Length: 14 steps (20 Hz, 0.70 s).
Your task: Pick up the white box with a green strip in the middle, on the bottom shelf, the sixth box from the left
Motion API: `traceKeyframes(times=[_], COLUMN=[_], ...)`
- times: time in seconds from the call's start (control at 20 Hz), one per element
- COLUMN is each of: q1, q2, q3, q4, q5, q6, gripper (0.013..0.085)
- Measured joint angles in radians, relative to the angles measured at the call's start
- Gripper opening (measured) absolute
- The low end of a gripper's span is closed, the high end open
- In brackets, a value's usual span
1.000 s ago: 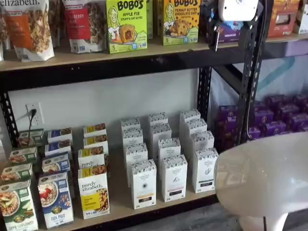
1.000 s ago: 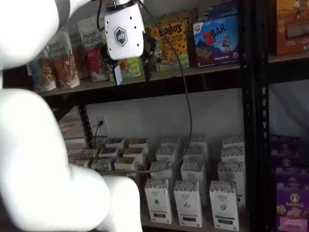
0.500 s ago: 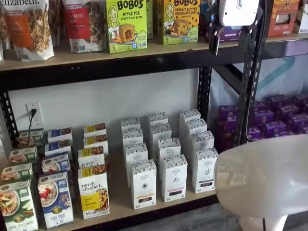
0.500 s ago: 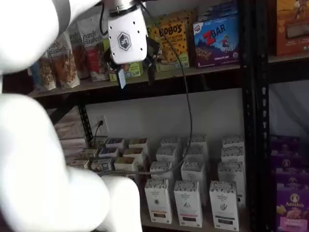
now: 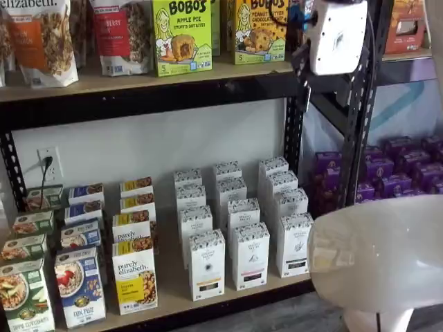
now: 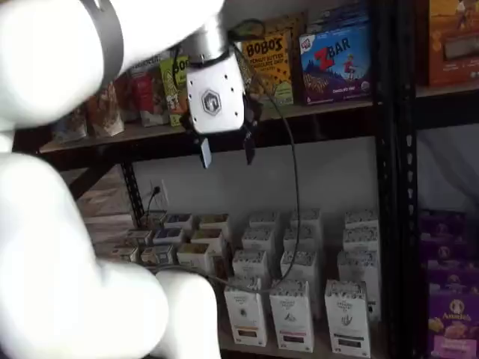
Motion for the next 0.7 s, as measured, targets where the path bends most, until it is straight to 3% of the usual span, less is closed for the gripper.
traceKeyframes(times=[0.35,0.5,0.7], q1=[0.015,0.045,0.044], q2=[-0.018,0.012,0.037], q3=[0.190,0.244,0.303], q4=[-0.001,-0.074,-0.098], q5=[-0.220,-0.282,-0.367], q6=[0.010,0.056,0.068], gripper=[0.0850,0.0850,0.0850])
